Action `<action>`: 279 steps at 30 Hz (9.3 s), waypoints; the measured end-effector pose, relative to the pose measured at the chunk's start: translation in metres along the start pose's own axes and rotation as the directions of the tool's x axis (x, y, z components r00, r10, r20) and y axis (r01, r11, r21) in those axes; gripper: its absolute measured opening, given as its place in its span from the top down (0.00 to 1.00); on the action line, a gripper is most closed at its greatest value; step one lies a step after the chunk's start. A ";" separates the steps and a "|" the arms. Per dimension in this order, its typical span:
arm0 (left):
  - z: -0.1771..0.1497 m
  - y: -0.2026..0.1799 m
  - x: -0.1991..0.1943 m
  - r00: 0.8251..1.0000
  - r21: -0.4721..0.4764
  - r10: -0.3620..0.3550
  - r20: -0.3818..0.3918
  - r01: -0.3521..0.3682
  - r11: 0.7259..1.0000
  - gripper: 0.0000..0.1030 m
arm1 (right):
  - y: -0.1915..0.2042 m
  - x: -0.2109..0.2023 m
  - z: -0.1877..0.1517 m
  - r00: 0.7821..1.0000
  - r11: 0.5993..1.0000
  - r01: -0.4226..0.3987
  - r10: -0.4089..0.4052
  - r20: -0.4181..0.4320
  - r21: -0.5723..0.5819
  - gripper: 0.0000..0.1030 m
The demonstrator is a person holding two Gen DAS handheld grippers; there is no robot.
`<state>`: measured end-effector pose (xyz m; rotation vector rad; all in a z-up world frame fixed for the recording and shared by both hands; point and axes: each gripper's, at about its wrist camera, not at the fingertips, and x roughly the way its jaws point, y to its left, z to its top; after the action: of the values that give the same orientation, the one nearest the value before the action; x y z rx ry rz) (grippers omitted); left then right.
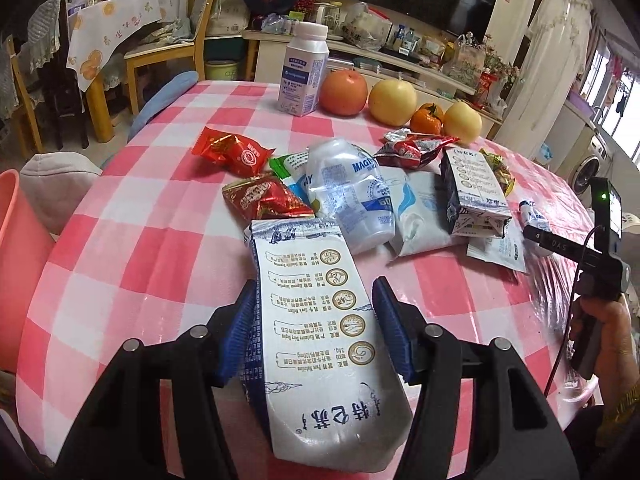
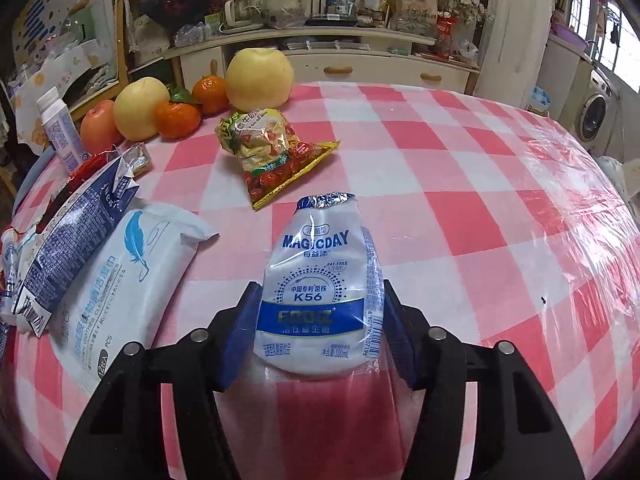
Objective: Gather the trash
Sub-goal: 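Lift the milk carton with the left tool while the right tool lifts the pouch, then carry both items over the pink bucket and open both tools, then return both tools to the table toward the remaining snacks, then grasp the red snack wrapper with the left tool while the right tool grasps the yellow snack bag, then carry both snacks over the pink bucket and open both tools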
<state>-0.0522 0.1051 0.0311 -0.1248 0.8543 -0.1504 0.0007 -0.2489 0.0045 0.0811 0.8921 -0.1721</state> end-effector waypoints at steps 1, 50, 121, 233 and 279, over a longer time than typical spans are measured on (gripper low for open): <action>0.000 0.002 -0.002 1.000 -0.004 -0.003 0.008 0.003 1.000 0.42 | 0.001 -0.004 0.000 1.000 1.000 -0.001 0.001 0.014 -0.001 0.42; 0.019 0.160 -0.069 0.987 -0.311 0.111 0.119 -0.069 0.948 0.77 | 0.271 -0.152 -0.060 0.844 0.814 -0.472 0.528 0.092 -0.339 0.42; 0.003 0.316 -0.131 0.860 -0.655 0.500 0.102 -0.321 0.685 0.44 | 0.506 -0.189 -0.060 0.645 0.464 -0.670 0.751 -0.145 -0.579 0.42; 0.056 0.031 0.071 0.985 -0.092 0.171 -0.016 -0.172 0.981 0.60 | 0.018 0.070 0.088 0.981 0.974 -0.187 0.192 0.030 -0.131 0.28; 0.052 0.058 0.034 0.994 -0.199 -0.059 0.093 0.077 0.977 0.64 | 0.065 -0.074 0.074 0.864 0.905 -0.397 0.425 0.271 -0.154 0.73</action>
<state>0.0138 0.1579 0.0296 -0.3492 0.7778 -0.1211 0.0243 -0.1871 0.1085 0.1529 0.5606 0.2554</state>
